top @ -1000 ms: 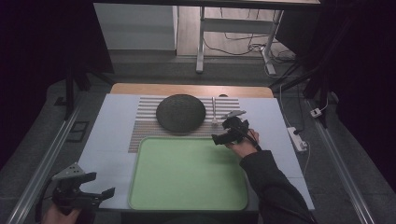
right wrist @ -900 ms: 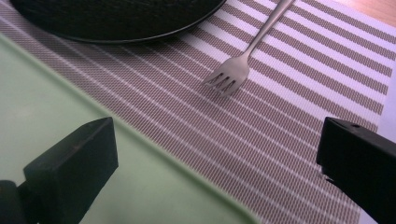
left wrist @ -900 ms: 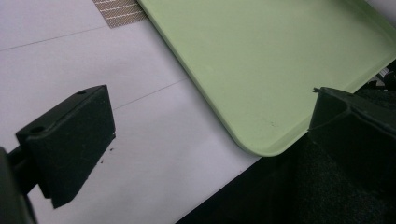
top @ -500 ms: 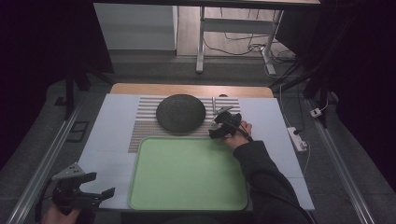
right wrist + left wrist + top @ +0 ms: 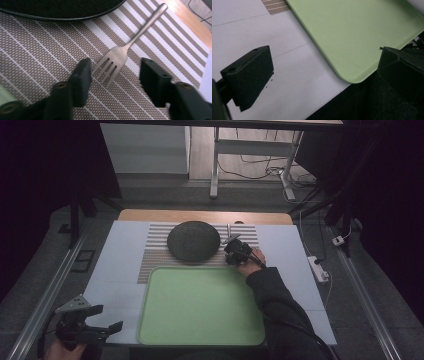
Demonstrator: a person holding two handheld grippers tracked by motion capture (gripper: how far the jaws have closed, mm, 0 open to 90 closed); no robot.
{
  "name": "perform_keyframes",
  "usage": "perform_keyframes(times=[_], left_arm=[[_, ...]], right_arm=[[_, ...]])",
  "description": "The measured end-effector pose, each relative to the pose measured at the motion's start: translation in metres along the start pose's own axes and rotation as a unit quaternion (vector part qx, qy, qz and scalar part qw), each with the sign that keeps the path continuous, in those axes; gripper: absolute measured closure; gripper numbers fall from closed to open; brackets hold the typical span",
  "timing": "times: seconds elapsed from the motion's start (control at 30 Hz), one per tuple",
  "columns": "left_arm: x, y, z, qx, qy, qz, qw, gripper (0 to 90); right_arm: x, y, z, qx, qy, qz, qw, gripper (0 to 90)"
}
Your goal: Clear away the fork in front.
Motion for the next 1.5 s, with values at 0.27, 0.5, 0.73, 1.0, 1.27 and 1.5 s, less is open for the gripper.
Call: perform_keyframes(times=[0.27,0.5,0.73,1.0,1.27,1.5], left_arm=[[0.0,0.0,0.0,0.0,-0.001,0.0,1.0,0.6],[0.0,0.0,0.0,0.001,-0.002,0.001,1.0,0.6],[0.0,0.0,0.0,-0.001,-0.001,0.001,1.0,0.7],[0.0,0.002,0.0,0.001,0.0,0.007,1.0,0.6],[0.0,0.002,0.0,0.004,0.001,0.01,0.9999,0.6],[0.0,0.003,0.0,0.007,0.003,0.014,0.9999,0.6]], right_arm=[[0.0,-0.003,-0.001,-0.01,-0.007,-0.035,0.9993,75.5],[-0.002,0.001,-0.004,-0.033,-0.022,-0.034,0.9987,89.9],[0.002,0.006,-0.014,-0.016,0.007,0.002,0.9999,90.0],[0.005,0.006,-0.028,0.007,0.032,0.02,0.9993,90.0],[0.008,0.005,-0.051,0.027,0.066,0.032,0.9969,90.0],[0.005,0.002,-0.066,0.049,0.084,0.04,0.9944,90.0]])
Point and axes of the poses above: each handheld gripper's, and its own axes: z roughly forward along the jaws, x roughly out of its top, y roughly to its right, the point moved 8 cm from there along z, roughly forward along the jaws, and after that the axes turned 10 degrees about -z, right-handed, at the moved point
